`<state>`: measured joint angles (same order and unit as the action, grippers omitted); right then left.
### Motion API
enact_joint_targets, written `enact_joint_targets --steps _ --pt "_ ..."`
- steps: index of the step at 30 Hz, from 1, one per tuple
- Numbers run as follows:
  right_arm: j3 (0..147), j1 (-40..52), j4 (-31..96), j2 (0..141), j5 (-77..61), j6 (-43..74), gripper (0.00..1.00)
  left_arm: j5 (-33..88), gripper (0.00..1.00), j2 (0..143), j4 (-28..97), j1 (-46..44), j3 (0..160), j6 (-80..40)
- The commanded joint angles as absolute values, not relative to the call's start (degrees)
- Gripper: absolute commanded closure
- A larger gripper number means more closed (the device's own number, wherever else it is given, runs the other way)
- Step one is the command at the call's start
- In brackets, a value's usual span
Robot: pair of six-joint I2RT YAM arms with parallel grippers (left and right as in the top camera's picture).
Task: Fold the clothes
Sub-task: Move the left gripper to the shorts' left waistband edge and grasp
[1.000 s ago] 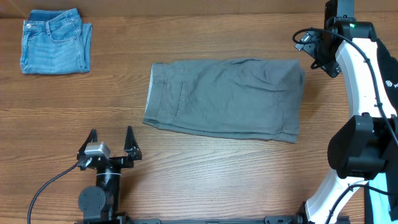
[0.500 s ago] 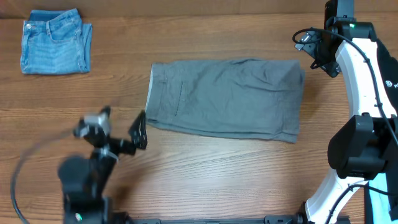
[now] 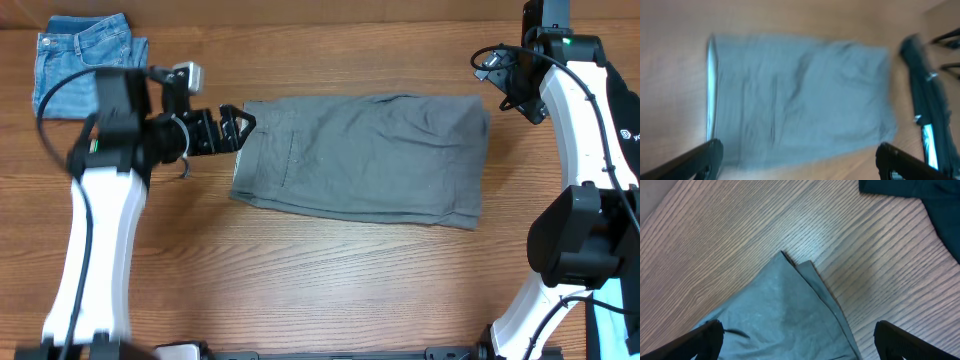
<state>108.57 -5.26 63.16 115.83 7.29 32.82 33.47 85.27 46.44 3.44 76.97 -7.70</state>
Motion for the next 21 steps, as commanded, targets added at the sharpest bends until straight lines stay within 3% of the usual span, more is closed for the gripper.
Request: enact_joint_targets --steps 1,4,13,21 --pt "109.73 -5.34 63.09 114.89 7.25 33.06 0.0 17.8 0.0 95.04 57.08 0.1 88.25 -5.96" --pt "109.73 -5.34 63.09 114.89 7.27 33.06 0.0 12.34 0.0 100.88 58.5 -2.0 91.9 -5.91" --pt "109.73 -5.34 63.09 114.89 7.25 33.06 0.0 11.29 0.0 112.64 51.94 -3.03 92.09 -2.87" --pt "109.73 -5.34 63.09 114.89 7.25 33.06 0.0 -0.93 0.0 121.01 52.4 -6.0 92.09 -1.63"
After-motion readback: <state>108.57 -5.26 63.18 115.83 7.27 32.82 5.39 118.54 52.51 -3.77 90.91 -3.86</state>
